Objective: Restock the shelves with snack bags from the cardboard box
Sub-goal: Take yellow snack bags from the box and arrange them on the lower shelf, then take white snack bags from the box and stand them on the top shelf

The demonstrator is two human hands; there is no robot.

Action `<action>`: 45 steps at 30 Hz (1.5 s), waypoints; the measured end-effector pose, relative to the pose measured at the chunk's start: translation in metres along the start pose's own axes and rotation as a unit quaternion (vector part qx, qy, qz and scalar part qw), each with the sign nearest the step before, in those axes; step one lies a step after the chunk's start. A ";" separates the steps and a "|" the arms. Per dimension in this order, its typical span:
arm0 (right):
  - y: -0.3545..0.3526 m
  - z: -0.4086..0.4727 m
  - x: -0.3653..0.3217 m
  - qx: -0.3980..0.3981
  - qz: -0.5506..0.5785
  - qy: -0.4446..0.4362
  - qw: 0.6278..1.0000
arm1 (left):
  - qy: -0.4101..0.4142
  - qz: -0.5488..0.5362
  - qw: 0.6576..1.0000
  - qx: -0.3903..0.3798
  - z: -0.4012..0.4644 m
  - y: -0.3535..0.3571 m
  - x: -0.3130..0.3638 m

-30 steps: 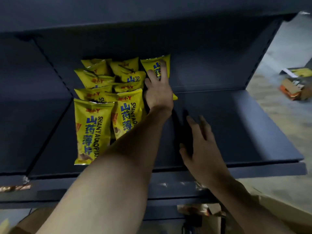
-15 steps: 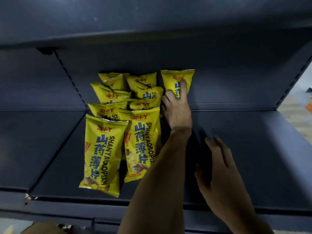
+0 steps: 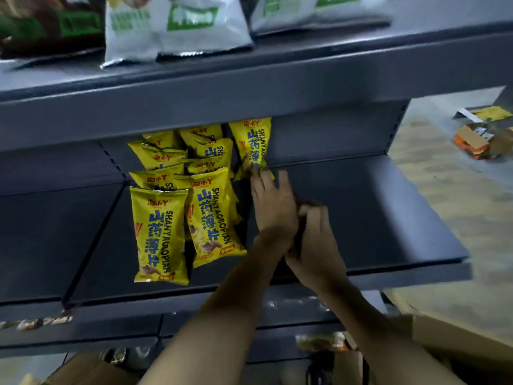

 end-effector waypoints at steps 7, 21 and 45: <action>-0.052 -0.092 0.020 0.050 -0.014 -0.011 0.999 | 0.088 -0.106 0.988 -0.069 -0.095 -0.094 0.058; -0.131 -0.331 0.127 0.076 -0.177 0.335 0.922 | 0.161 -0.230 0.926 -0.253 -0.257 -0.138 0.167; -0.183 -0.291 0.257 -0.118 -0.122 0.443 0.880 | 0.154 -0.197 0.849 -0.465 -0.281 -0.011 0.303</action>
Point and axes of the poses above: each hand's wrist, its own z-axis towards the middle knuckle, its own y-axis out of the palm, x = y × z, the point moved 2 cm from there along z, towards the middle knuckle, and after that the axes turned 15 degrees about y, right-handed, at the moved point
